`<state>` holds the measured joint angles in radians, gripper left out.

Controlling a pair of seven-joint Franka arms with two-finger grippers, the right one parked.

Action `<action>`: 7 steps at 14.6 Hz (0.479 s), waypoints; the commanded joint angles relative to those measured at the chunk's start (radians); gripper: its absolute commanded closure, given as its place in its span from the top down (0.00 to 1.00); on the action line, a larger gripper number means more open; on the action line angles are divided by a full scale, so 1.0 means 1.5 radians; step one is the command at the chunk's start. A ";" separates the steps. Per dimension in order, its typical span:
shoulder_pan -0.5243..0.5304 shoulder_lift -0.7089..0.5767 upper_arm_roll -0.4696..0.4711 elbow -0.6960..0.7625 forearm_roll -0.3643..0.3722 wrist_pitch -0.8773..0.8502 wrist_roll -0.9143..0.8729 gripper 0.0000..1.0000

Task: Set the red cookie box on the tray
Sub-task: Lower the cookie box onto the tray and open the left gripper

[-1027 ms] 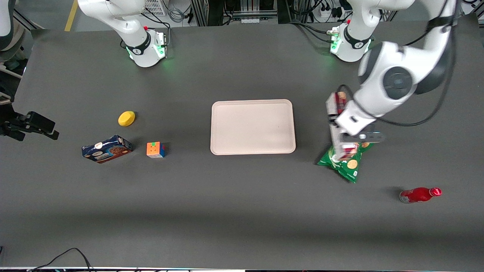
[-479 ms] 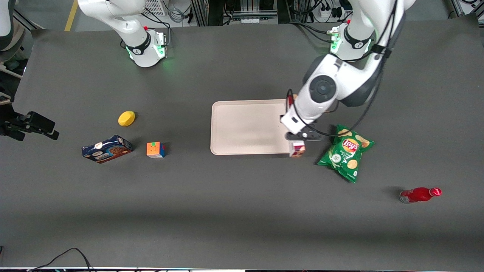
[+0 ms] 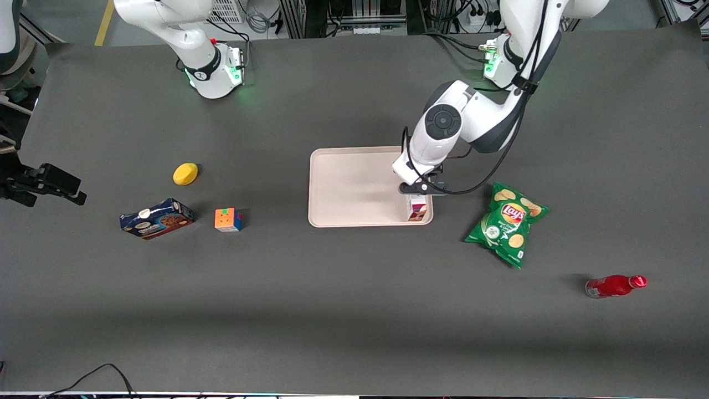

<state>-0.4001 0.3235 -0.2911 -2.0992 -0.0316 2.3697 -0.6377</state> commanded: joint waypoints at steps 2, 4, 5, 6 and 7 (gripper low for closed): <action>-0.018 0.013 0.005 -0.004 0.037 0.024 -0.036 0.00; -0.018 0.026 0.008 -0.005 0.044 0.037 -0.037 0.00; -0.017 0.028 0.009 -0.005 0.044 0.042 -0.038 0.00; -0.017 0.031 0.009 -0.005 0.044 0.042 -0.038 0.00; -0.017 0.032 0.010 -0.005 0.044 0.041 -0.038 0.00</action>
<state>-0.4120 0.3690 -0.2878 -2.1043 0.0145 2.4167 -0.6654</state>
